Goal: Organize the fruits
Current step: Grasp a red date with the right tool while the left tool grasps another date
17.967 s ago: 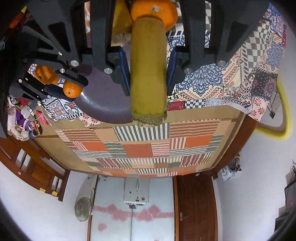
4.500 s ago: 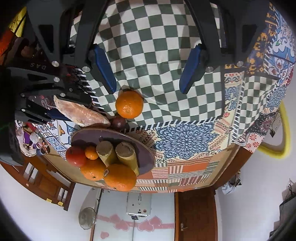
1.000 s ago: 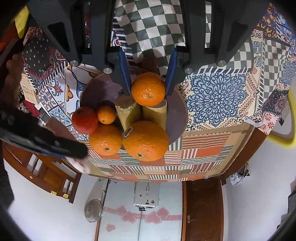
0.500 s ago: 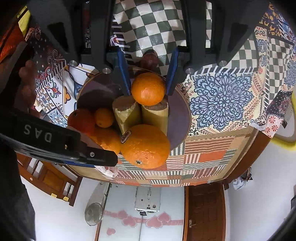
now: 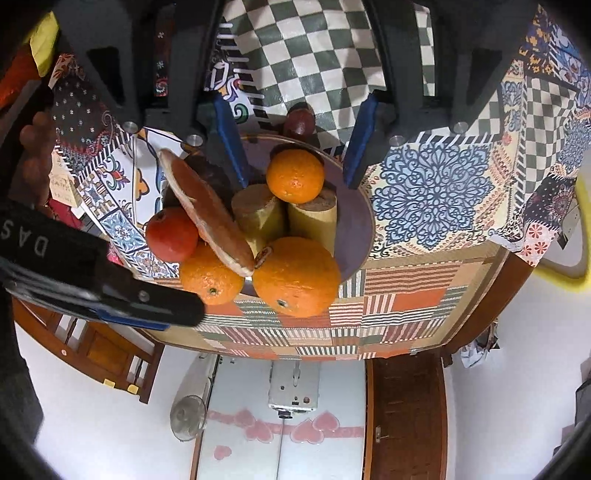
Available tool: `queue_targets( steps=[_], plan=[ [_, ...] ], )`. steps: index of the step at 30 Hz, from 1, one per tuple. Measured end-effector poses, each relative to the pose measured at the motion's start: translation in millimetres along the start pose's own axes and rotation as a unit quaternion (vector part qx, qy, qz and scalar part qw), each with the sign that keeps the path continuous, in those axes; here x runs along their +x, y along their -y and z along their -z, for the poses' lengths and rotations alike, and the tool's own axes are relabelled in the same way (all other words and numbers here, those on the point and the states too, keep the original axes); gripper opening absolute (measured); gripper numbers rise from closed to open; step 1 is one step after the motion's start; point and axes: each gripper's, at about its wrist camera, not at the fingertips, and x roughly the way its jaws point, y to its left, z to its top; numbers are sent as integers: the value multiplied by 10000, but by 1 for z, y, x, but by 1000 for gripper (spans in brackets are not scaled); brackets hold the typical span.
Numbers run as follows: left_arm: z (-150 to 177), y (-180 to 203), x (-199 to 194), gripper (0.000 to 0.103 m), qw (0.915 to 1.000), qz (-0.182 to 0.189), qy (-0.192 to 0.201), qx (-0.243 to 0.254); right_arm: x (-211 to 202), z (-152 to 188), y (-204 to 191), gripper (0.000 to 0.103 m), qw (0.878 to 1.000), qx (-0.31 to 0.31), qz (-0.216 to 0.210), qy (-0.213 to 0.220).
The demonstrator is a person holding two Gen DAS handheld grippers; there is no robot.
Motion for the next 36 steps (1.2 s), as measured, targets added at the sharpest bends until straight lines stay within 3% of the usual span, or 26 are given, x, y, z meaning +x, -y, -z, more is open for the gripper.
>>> queue_targets(
  steps=[13,25,32,34,36],
  plan=[
    [18,-9,-61,53,9995,-218,229,-93,-35,37,-10,48,10000,-59,0,-13],
    [64,-18,-70,53,9993,-319,20,-182,-39,101,-47,49,9988,-427,-23,-253],
    [87,-19,-65,53,9993,-311,-112,-164,-14,127,-48,49,9964,-242,-398,-714],
    [91,-18,-63,53,9993,-321,-134,-110,-15,129,-52,47,9967,-296,-364,-663],
    [92,-16,-61,53,9993,-339,-144,-62,-17,129,-56,36,9960,-371,-448,-672]
  ],
)
